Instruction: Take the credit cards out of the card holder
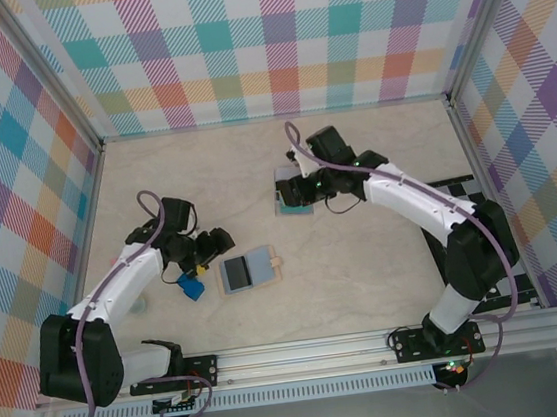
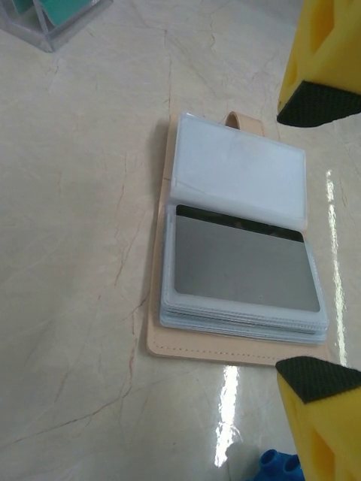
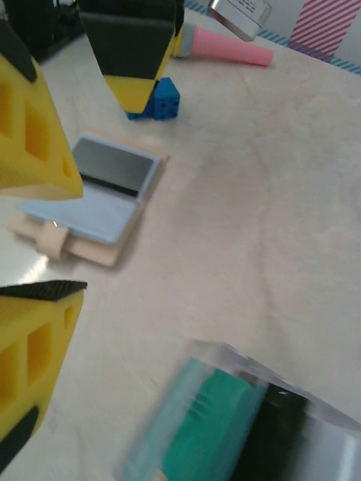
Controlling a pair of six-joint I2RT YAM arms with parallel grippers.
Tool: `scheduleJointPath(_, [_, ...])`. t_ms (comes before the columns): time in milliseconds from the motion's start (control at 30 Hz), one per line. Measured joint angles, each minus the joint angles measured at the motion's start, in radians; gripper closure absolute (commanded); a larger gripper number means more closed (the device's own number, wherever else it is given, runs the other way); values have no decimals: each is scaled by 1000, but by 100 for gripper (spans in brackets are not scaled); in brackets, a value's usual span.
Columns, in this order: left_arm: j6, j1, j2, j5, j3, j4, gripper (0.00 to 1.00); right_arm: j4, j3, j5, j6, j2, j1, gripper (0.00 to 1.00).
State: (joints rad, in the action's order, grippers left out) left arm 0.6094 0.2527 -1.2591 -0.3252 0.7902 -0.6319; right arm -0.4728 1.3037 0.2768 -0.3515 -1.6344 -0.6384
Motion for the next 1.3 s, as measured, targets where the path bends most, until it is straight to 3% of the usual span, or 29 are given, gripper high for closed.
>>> scheduleJointPath(100, [6, 0, -1, -11, -23, 18, 29, 27, -58, 4, -109, -28, -64, 53])
scheduleJointPath(267, [23, 0, -29, -19, -43, 56, 45, 108, -78, 35, -248, -128, -149, 55])
scheduleJointPath(400, [37, 0, -66, -31, -64, 90, 59, 162, -66, 59, -331, -205, -199, 64])
scheduleJointPath(567, [44, 0, -109, -37, -74, 116, 69, 175, 17, 89, -401, -320, -238, 72])
scheduleJointPath(1300, [48, 0, -161, -5, -107, 138, 83, 102, 136, 99, -449, -466, -261, 79])
